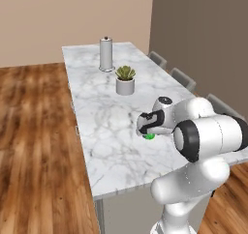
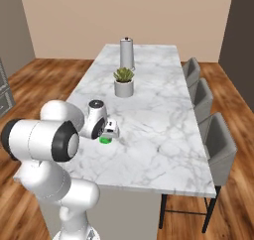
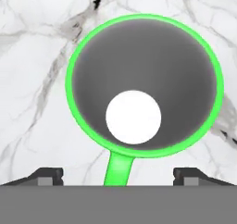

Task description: Clear the mugs and bowl far away from the sink.

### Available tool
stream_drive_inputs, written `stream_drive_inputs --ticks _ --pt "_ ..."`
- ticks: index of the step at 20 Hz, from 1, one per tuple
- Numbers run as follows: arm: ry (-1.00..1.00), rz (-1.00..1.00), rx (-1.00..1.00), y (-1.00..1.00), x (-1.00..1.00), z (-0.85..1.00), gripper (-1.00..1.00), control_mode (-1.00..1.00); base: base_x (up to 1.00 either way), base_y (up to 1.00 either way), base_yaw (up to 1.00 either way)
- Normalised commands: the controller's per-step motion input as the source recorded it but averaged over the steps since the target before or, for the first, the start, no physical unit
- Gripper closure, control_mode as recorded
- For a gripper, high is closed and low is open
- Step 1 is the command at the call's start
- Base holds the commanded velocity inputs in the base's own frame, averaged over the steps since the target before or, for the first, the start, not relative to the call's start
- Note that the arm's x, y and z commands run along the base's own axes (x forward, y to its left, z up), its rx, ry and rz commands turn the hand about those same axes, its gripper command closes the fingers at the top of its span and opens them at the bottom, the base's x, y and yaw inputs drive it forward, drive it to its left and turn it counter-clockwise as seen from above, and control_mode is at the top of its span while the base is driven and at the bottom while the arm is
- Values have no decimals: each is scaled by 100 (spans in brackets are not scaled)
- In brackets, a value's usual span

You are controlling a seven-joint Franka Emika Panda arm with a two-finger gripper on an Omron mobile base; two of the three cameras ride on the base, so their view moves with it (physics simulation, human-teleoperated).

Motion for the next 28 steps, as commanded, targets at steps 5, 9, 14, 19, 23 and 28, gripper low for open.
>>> stream_drive_inputs --ticks 5,9,14,19,23,28 --pt "8 -12 5 -17 -13 55 -100 -100 0 0 0" --pt "8 -12 5 -1 -65 90 -100 -100 0 0 0" --pt "8 -10 2 0 -79 97 -100 -100 0 0 0" --pt "-6 -4 0 0 -84 37 -100 -100 0 0 0" --pt "-22 0 0 0 -73 30 -100 -100 0 0 0" --pt "-10 -1 0 0 -44 54 -100 -100 0 0 0"
